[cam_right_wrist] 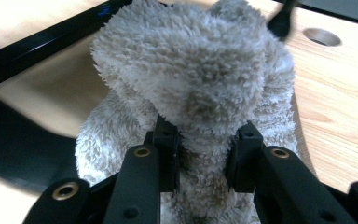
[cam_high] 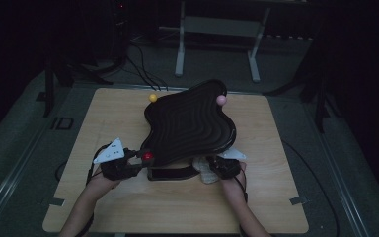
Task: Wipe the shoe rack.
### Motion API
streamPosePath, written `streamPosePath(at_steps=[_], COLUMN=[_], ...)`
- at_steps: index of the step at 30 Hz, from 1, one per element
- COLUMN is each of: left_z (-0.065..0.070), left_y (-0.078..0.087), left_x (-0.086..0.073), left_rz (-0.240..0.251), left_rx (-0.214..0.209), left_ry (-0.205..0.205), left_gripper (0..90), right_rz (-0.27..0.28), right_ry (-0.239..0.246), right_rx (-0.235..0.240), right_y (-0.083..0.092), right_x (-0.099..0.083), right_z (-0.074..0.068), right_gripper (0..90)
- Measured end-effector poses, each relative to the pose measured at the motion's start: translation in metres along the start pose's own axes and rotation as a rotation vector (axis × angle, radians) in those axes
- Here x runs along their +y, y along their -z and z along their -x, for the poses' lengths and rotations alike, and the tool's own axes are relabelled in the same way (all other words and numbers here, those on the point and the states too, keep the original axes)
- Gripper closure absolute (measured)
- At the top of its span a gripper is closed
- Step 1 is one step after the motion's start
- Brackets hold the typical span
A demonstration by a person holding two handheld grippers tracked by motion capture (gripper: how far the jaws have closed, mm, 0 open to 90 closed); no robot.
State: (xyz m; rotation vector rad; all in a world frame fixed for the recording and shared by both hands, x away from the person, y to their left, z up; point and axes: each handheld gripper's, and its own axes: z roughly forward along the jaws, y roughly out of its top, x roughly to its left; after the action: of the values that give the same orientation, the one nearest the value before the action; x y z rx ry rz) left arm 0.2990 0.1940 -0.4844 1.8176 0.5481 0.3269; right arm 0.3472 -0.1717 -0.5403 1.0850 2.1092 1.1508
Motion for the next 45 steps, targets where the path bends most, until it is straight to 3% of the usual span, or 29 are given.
streamPosePath(at_steps=[2,5,7,10,13,16,19,21,23,26,29,31,33,37,40,43,45], left_z=[0.000,-0.001,0.000,0.000,0.000,0.000,0.000,0.001,0.001,0.000,0.000,0.000,0.000,0.001,0.001,0.001,0.002], left_y=[0.000,0.000,0.000,0.000,0.000,0.000,0.000,0.000,0.000,0.000,0.000,0.000,0.000,0.000,0.000,-0.001,-0.001], left_x=[0.000,0.000,0.000,0.000,0.000,0.000,0.000,0.000,0.000,0.000,0.000,0.000,0.000,0.000,0.000,0.000,0.000], left_rz=[0.002,0.003,0.003,0.000,0.003,0.003,0.004,0.001,0.002,0.002,0.002,0.002,0.002,0.002,0.002,0.001,0.000], left_rx=[-0.003,-0.004,-0.002,0.003,-0.001,-0.001,-0.001,0.005,0.005,0.004,0.001,0.002,0.004,0.005,0.007,0.008,0.009], left_ry=[0.001,0.000,0.000,-0.002,0.000,0.001,0.002,-0.002,-0.002,-0.001,-0.002,-0.003,-0.003,-0.002,-0.001,-0.005,-0.005], left_gripper=[59.8,59.8,59.8,59.8,59.8,59.8,59.8,59.8,59.8,59.8,59.8,59.8,59.8,59.8,59.8,59.8,59.8], right_rz=[0.007,0.007,-0.008,-0.012,-0.007,-0.001,-0.007,-0.011,-0.020,-0.025,-0.027,-0.017,-0.011,-0.014,-0.037,-0.028,-0.024], right_ry=[-0.039,0.041,0.050,0.017,-0.052,-0.013,0.027,0.063,0.079,0.077,0.033,0.012,0.036,0.076,0.108,0.119,0.091], right_rx=[0.010,0.030,0.030,-0.024,-0.012,-0.009,0.045,0.050,0.049,0.009,-0.020,-0.015,0.000,0.110,0.095,0.038,0.038], right_y=[-0.001,-0.001,0.000,-0.001,-0.003,-0.002,0.001,0.001,0.002,-0.001,-0.004,-0.005,-0.003,0.003,0.005,0.003,0.002], right_x=[-0.003,-0.006,-0.001,0.001,-0.002,-0.007,-0.008,-0.008,-0.005,-0.002,0.000,-0.004,-0.007,-0.013,-0.009,-0.009,-0.010], right_z=[-0.001,-0.015,-0.013,0.000,0.007,-0.007,-0.019,-0.025,-0.022,-0.011,0.000,-0.002,-0.010,-0.028,-0.026,-0.019,-0.018], right_gripper=[70.0,70.0,70.0,70.0,70.1,70.1,70.1,70.1,69.8,69.9,70.0,70.2,70.2,70.1,69.9,69.9,70.0])
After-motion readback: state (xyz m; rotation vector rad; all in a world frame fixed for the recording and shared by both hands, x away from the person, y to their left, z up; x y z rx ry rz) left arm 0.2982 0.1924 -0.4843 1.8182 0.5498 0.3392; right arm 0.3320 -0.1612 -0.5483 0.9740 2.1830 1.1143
